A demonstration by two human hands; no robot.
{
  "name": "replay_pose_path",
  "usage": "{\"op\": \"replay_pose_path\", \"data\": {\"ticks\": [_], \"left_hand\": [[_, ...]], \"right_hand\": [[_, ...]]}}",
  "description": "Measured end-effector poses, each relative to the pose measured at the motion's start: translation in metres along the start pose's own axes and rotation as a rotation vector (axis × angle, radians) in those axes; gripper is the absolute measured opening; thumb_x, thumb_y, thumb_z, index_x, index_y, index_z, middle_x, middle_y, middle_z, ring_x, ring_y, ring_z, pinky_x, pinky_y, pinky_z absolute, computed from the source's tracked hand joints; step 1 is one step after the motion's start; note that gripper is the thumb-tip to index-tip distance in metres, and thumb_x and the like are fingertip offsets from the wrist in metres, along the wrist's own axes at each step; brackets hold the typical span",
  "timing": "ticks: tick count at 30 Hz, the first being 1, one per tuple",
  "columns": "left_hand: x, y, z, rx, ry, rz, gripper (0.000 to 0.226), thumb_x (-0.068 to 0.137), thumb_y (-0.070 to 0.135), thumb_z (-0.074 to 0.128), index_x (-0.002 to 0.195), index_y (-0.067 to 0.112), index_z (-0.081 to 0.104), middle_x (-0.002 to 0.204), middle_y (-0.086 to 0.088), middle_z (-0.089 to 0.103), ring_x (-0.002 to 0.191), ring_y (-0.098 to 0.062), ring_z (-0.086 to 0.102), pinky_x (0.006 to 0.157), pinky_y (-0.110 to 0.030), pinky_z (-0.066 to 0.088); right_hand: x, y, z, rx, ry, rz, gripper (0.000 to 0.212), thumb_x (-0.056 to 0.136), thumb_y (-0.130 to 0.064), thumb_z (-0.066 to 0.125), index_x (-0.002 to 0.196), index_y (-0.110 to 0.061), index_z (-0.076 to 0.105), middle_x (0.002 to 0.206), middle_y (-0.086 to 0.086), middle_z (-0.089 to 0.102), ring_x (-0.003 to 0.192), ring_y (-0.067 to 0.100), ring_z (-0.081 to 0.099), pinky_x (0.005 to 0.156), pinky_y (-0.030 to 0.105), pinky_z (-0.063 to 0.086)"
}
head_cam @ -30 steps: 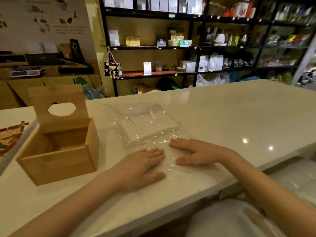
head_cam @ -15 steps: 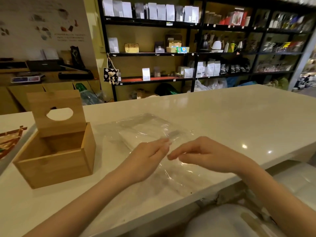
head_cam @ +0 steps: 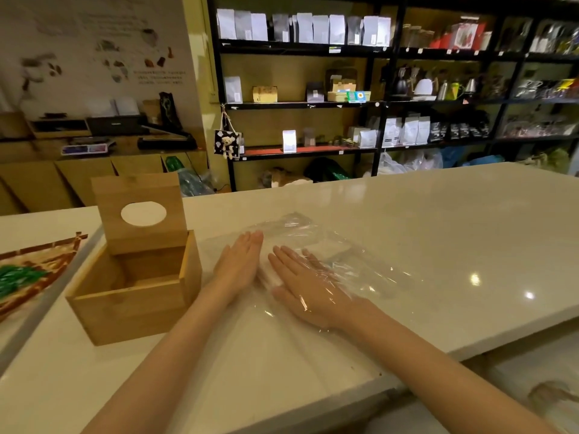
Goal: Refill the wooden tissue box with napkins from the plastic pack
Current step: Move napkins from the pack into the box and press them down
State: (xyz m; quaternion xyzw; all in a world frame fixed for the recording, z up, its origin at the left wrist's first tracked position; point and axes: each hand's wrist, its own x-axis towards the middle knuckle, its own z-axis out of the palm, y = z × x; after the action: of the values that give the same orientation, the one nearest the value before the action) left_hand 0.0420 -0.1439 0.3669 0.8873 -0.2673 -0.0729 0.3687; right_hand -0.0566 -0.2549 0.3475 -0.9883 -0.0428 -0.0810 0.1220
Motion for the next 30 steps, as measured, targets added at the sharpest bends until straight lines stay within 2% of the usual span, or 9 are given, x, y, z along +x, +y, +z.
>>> {"op": "replay_pose_path", "data": {"ticks": [1,3,7,11,17,20,24,27,30], "left_hand": [[0.002,-0.004,0.003,-0.01,-0.009,-0.023,0.054,0.097,0.043,0.01,0.144,0.021,0.021,0.155,-0.002,0.019,0.143,-0.018,0.016,0.119,-0.038,0.006],[0.007,-0.012,0.007,-0.088,-0.012,-0.094,0.063,0.092,0.054,0.009,0.144,0.023,0.026,0.154,-0.002,0.024,0.142,-0.021,0.02,0.118,-0.041,0.01],[0.013,-0.019,0.009,-0.176,-0.016,-0.211,0.078,0.082,0.069,0.002,0.141,0.027,0.032,0.153,-0.004,0.029,0.141,-0.026,0.024,0.117,-0.045,0.014],[0.011,-0.02,0.014,-0.054,-0.041,-0.159,0.071,0.086,0.064,0.0,0.142,0.031,0.028,0.155,0.0,0.023,0.143,-0.026,0.016,0.118,-0.043,0.009],[0.017,-0.026,0.01,-0.075,0.01,-0.111,0.077,0.084,0.066,0.0,0.138,0.027,0.038,0.148,-0.003,0.038,0.136,-0.026,0.033,0.114,-0.041,0.02],[0.013,-0.021,0.015,-0.036,-0.041,-0.086,0.071,0.088,0.06,0.002,0.139,0.025,0.038,0.149,-0.005,0.035,0.137,-0.027,0.031,0.114,-0.039,0.018],[0.013,-0.018,0.013,0.011,-0.039,-0.074,0.067,0.092,0.053,0.003,0.138,0.021,0.039,0.149,-0.008,0.034,0.136,-0.028,0.031,0.112,-0.038,0.019],[0.011,-0.016,0.014,0.067,-0.047,-0.066,0.063,0.094,0.05,0.003,0.14,0.022,0.035,0.15,-0.009,0.032,0.137,-0.03,0.03,0.112,-0.038,0.019],[0.009,-0.018,0.014,0.193,-0.09,-0.055,0.058,0.095,0.046,0.003,0.144,0.025,0.024,0.153,-0.011,0.025,0.139,-0.034,0.025,0.115,-0.041,0.018]], "right_hand": [[0.005,0.0,0.005,0.02,-0.019,0.022,0.074,0.09,-0.056,0.002,0.147,-0.009,0.013,0.158,0.009,0.006,0.146,0.018,0.0,0.119,0.041,-0.006],[0.008,0.001,0.008,0.024,-0.071,0.05,0.067,0.092,-0.047,0.016,0.147,-0.01,0.012,0.158,0.008,0.006,0.146,0.017,0.0,0.119,0.04,-0.003],[-0.004,-0.003,-0.004,-0.059,-0.101,0.045,0.068,0.094,-0.054,0.012,0.148,-0.013,0.009,0.158,0.005,0.005,0.145,0.013,0.0,0.115,0.029,-0.006],[-0.027,-0.006,-0.011,-0.008,-0.133,0.056,0.055,0.099,-0.041,0.019,0.148,-0.02,0.009,0.158,-0.003,0.004,0.144,0.005,-0.003,0.111,0.021,-0.008],[-0.057,-0.009,-0.017,-0.05,-0.084,0.011,0.052,0.099,-0.038,0.022,0.146,-0.016,0.019,0.157,0.001,0.017,0.144,0.011,0.009,0.114,0.025,0.001],[-0.083,-0.007,-0.016,-0.041,-0.085,0.024,0.057,0.095,-0.042,0.019,0.146,-0.016,0.018,0.157,0.002,0.017,0.144,0.013,0.011,0.117,0.031,0.006],[-0.119,-0.011,-0.019,-0.057,-0.07,0.005,0.055,0.096,-0.042,0.023,0.147,-0.022,0.014,0.157,-0.005,0.012,0.144,0.006,0.005,0.113,0.022,-0.005],[-0.149,-0.016,-0.022,-0.026,-0.021,-0.005,0.057,0.094,-0.046,0.032,0.146,-0.025,0.019,0.156,-0.008,0.018,0.143,0.003,0.009,0.114,0.022,-0.004],[-0.172,-0.016,-0.019,-0.046,0.063,-0.006,0.063,0.086,-0.054,0.045,0.142,-0.029,0.028,0.151,-0.011,0.03,0.139,0.0,0.019,0.115,0.026,0.005]]}}
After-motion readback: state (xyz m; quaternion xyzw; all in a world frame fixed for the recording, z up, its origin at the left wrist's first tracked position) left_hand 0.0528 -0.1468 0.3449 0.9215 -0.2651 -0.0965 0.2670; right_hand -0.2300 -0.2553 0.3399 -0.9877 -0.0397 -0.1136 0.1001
